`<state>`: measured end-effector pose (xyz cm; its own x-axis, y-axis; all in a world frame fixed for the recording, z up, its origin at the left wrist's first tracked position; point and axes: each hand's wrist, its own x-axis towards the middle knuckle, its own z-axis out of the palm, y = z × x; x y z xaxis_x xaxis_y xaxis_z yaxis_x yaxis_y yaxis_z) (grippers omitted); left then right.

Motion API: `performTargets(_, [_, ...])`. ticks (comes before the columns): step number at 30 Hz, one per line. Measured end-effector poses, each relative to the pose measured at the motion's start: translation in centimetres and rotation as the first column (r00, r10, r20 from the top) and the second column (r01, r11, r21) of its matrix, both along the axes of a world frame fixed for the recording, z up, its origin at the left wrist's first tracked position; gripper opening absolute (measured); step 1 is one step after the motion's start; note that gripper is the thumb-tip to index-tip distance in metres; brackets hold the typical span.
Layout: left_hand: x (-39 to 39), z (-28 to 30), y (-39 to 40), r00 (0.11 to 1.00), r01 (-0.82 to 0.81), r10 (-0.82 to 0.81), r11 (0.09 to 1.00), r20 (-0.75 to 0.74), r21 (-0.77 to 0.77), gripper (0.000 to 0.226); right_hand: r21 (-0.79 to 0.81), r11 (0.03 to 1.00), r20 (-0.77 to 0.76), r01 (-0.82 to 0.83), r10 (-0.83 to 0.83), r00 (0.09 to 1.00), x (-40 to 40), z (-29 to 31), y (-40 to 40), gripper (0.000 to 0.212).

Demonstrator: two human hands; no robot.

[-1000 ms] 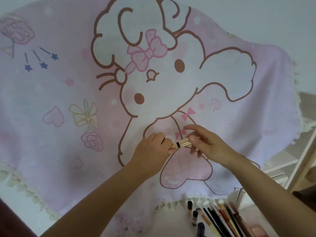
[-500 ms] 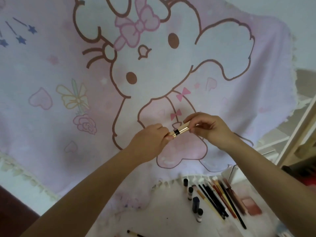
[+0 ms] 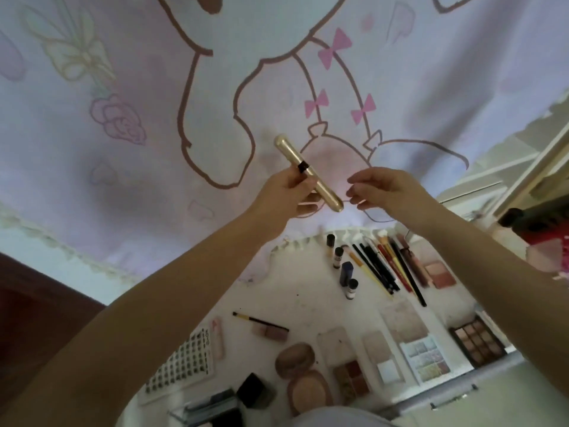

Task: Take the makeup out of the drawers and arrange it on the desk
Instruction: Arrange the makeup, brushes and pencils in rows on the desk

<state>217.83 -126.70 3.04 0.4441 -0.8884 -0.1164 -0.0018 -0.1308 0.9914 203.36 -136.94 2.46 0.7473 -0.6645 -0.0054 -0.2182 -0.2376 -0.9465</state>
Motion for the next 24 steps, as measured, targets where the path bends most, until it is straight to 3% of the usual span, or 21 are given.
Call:
performTargets(3, [-1.1,-1.3,-0.8,0.983,-0.064,0.058,0.998,-0.173,-0.028,0.020,-0.115,0.990,-0.169,-0.076,0.056,0.984,-0.4,-0.8,0.7,0.014])
performTargets(8, [-2.9,-2.8,-1.9,0.963,-0.018,0.027,0.999,-0.267,0.034,0.021,-0.231,0.970,-0.319,-0.076,-0.002,0.948,-1.1,-2.1,-0.2,0.018])
performTargets(10, [-2.7,-3.9,-1.7,0.990,0.001,0.018,0.990,-0.137,0.142,0.033,-0.284,0.958,-0.339,-0.030,-0.071,0.938,-1.8,-3.4,-1.0,0.016])
performTargets(12, [-1.4,-6.0,-0.5,0.986,0.021,-0.072,0.949,0.153,0.313,0.047,-0.323,0.946,-0.387,0.036,-0.166,0.907,-2.9,-5.6,-1.9,0.018])
performTargets(14, [0.5,-8.7,1.8,0.872,0.035,-0.282,0.851,0.400,0.524,0.049,-0.348,0.938,-0.538,0.005,-0.203,0.818,-3.8,-8.6,-2.4,0.024])
performTargets(15, [1.4,-10.2,3.2,0.794,0.041,-0.406,0.779,0.452,0.626,0.047,-0.336,0.941,-0.632,-0.039,-0.194,0.751,-4.0,-10.3,-2.4,0.026])
performTargets(19, [3.5,-15.3,8.2,0.577,0.029,-0.701,0.530,0.419,0.847,0.042,-0.275,0.942,-0.821,-0.194,-0.125,0.557,-3.4,-16.8,-1.5,0.026])
performTargets(24, [3.2,-18.8,10.5,0.360,-0.019,-0.849,0.408,0.387,0.913,0.037,-0.254,0.950,-0.839,-0.180,-0.124,0.531,-2.2,-20.4,-1.0,0.027])
